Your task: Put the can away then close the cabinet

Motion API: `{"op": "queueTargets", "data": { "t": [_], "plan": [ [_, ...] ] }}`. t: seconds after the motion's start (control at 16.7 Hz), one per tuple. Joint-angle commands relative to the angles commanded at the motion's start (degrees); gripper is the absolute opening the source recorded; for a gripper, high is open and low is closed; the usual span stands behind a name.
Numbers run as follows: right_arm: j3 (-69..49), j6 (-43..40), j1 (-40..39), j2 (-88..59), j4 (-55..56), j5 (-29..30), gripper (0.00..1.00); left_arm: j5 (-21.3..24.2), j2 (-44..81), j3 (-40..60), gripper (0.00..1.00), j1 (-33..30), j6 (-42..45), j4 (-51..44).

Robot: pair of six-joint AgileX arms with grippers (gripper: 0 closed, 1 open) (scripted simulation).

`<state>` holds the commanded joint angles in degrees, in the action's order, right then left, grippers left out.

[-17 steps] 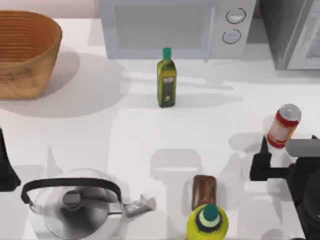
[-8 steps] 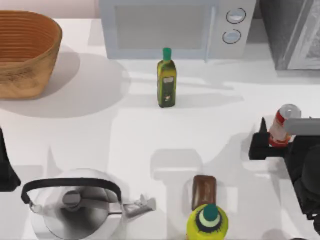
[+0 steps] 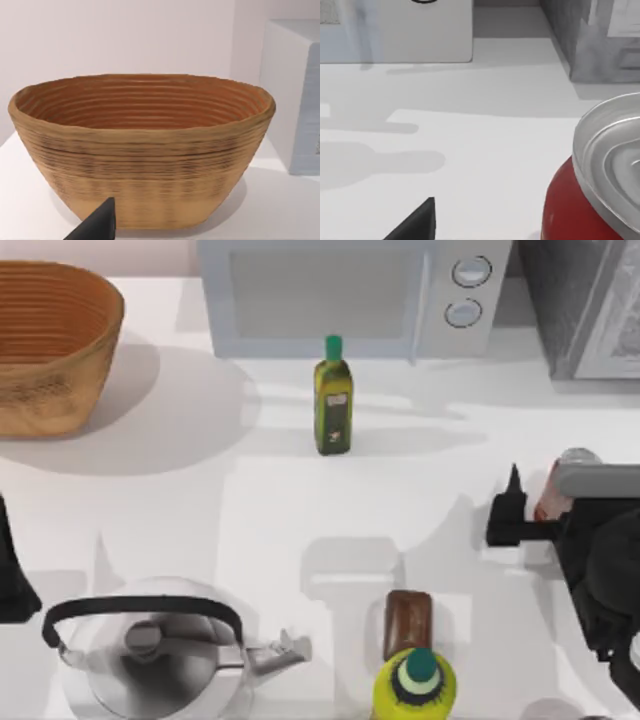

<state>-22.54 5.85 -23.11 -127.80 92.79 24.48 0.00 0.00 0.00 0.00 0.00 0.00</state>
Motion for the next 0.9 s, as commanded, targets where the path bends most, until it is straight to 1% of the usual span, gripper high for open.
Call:
{"op": "queueTargets", "data": {
  "t": [0.78, 0.84, 0.9],
  "plan": [
    [0.0, 0.0, 0.0, 0.0, 0.0, 0.0, 0.02, 0.0, 0.0, 0.0, 1.00, 0.0, 0.0, 0.0],
    [0.0, 0.0, 0.0, 0.0, 0.0, 0.0, 0.00, 0.0, 0.0, 0.0, 1.00, 0.0, 0.0, 0.0],
    [0.0, 0.0, 0.0, 0.0, 0.0, 0.0, 0.00, 0.0, 0.0, 0.0, 1.00, 0.0, 0.0, 0.0]
  ]
}}
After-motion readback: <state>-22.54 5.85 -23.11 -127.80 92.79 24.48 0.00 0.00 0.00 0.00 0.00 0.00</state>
